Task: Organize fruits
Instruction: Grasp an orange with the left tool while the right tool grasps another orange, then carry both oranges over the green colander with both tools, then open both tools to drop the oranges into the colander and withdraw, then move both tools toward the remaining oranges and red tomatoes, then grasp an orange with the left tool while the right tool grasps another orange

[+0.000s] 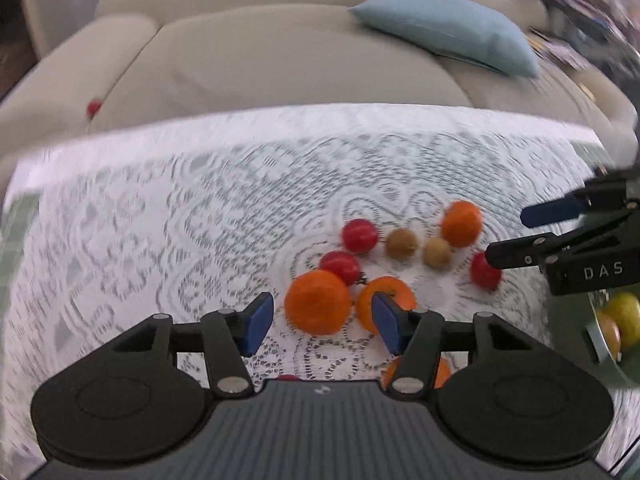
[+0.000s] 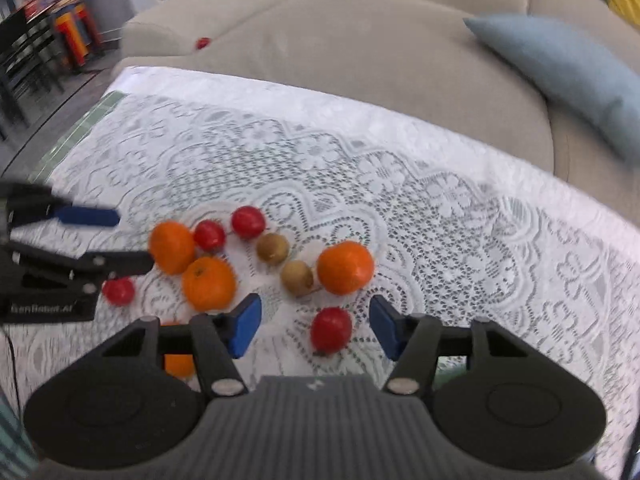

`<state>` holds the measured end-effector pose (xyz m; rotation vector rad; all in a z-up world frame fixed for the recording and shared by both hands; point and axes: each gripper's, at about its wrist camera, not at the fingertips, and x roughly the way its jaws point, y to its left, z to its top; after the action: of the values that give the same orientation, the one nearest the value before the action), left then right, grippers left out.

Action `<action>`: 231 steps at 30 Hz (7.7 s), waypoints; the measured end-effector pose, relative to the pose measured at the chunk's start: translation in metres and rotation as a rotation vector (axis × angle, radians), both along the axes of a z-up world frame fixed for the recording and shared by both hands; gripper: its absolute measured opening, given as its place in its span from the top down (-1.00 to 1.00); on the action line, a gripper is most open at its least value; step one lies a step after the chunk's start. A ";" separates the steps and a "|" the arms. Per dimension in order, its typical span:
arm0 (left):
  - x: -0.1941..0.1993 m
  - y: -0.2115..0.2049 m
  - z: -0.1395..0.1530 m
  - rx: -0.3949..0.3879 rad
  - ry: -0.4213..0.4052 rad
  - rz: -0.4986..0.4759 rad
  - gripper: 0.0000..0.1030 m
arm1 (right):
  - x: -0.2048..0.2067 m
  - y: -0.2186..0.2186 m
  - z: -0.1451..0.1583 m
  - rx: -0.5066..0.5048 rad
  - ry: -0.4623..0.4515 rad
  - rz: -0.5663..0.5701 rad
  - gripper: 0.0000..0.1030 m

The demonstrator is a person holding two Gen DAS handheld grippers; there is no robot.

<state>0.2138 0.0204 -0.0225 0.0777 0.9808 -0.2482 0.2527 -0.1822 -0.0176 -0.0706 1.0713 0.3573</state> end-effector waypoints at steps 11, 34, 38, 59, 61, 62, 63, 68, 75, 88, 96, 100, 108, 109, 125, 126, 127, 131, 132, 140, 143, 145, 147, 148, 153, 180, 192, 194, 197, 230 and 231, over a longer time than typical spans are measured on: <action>0.016 0.011 -0.020 -0.066 0.036 0.087 -0.30 | 0.034 0.000 -0.022 0.003 0.064 -0.105 0.03; 0.026 0.014 -0.034 -0.139 0.074 0.128 -0.05 | 0.046 0.004 -0.042 0.017 0.101 -0.166 0.20; 0.025 0.012 -0.032 -0.133 0.069 0.139 -0.01 | 0.043 0.005 -0.040 0.002 0.092 -0.150 0.22; -0.028 -0.009 0.036 -0.113 -0.093 0.061 0.01 | -0.025 0.009 0.025 0.025 -0.040 0.020 0.24; -0.037 -0.014 0.044 -0.120 -0.114 0.041 0.01 | -0.040 0.007 0.032 0.035 -0.055 0.039 0.24; -0.042 -0.018 0.047 -0.120 -0.126 0.030 0.01 | -0.046 0.006 0.034 0.038 -0.060 0.043 0.24; -0.046 -0.021 0.050 -0.119 -0.138 0.020 0.01 | -0.051 0.003 0.035 0.043 -0.063 0.042 0.24; -0.065 -0.039 0.058 -0.128 -0.171 -0.030 0.01 | -0.081 -0.019 0.043 0.069 -0.081 0.026 0.24; -0.082 -0.073 0.062 -0.148 -0.181 -0.135 0.01 | -0.117 -0.061 0.049 0.068 -0.105 -0.013 0.24; -0.090 -0.163 0.042 -0.105 -0.134 -0.354 0.01 | -0.134 -0.116 0.030 -0.062 -0.084 -0.078 0.24; -0.085 -0.190 0.020 -0.040 -0.098 -0.396 0.01 | -0.126 -0.134 0.009 -0.104 -0.072 -0.095 0.24; -0.080 -0.195 0.013 -0.032 -0.092 -0.400 0.01 | -0.118 -0.138 0.001 -0.099 -0.062 -0.097 0.24; -0.069 -0.204 0.010 -0.014 -0.083 -0.396 0.01 | -0.107 -0.140 -0.010 -0.109 -0.048 -0.103 0.23; -0.067 -0.206 0.009 -0.008 -0.082 -0.389 0.01 | -0.106 -0.141 -0.012 -0.109 -0.044 -0.106 0.23; -0.056 -0.211 -0.002 0.019 -0.062 -0.396 -0.09 | -0.096 -0.142 -0.027 -0.122 0.002 -0.113 0.23; -0.056 -0.211 -0.002 0.019 -0.063 -0.397 -0.11 | -0.096 -0.142 -0.027 -0.124 0.003 -0.115 0.23; -0.056 -0.210 -0.002 0.018 -0.060 -0.400 -0.11 | -0.096 -0.142 -0.027 -0.124 0.005 -0.116 0.23; -0.060 -0.213 -0.003 0.034 -0.056 -0.419 -0.23 | -0.096 -0.141 -0.026 -0.130 0.010 -0.119 0.22; -0.061 -0.214 -0.002 0.041 -0.063 -0.425 -0.26 | -0.095 -0.141 -0.025 -0.132 0.011 -0.118 0.21; -0.071 -0.205 0.013 0.016 -0.104 -0.414 -0.30 | -0.100 -0.140 -0.010 -0.140 -0.007 -0.110 -0.04; -0.077 -0.198 0.021 0.007 -0.124 -0.407 -0.30 | -0.105 -0.137 0.000 -0.132 -0.031 -0.118 -0.10; -0.080 -0.193 0.026 0.001 -0.133 -0.395 -0.30 | -0.108 -0.134 0.008 -0.122 -0.053 -0.129 -0.12; -0.083 -0.186 0.032 -0.006 -0.145 -0.384 -0.30 | -0.110 -0.130 0.015 -0.110 -0.075 -0.136 -0.12; -0.084 -0.182 0.035 -0.011 -0.153 -0.377 -0.30 | -0.111 -0.128 0.020 -0.097 -0.087 -0.138 -0.12; -0.089 -0.158 0.053 -0.033 -0.211 -0.328 -0.30 | -0.117 -0.110 0.034 -0.030 -0.140 -0.138 -0.18; -0.065 -0.010 0.035 -0.052 -0.163 -0.048 -0.31 | -0.096 0.014 0.030 0.080 -0.165 0.085 -0.06; -0.058 -0.020 -0.016 -0.074 -0.034 -0.114 -0.17 | -0.068 0.027 0.001 0.084 -0.080 0.045 0.10; -0.057 -0.025 -0.021 -0.059 -0.034 -0.114 -0.17 | -0.066 0.028 -0.002 0.090 -0.070 0.042 0.10; -0.056 -0.030 -0.025 -0.060 -0.029 -0.117 -0.18 | -0.064 0.028 -0.005 0.096 -0.062 0.039 0.10; -0.044 0.013 -0.013 -0.080 -0.087 0.044 0.00 | -0.039 0.056 -0.016 0.151 -0.029 -0.004 0.10; -0.043 0.016 -0.012 -0.077 -0.090 0.051 0.00 | -0.037 0.057 -0.016 0.157 -0.026 -0.008 0.10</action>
<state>0.1705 0.0364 -0.0348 -0.0060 0.8817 -0.2337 0.2156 -0.1248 -0.0337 0.0690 1.0144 0.4312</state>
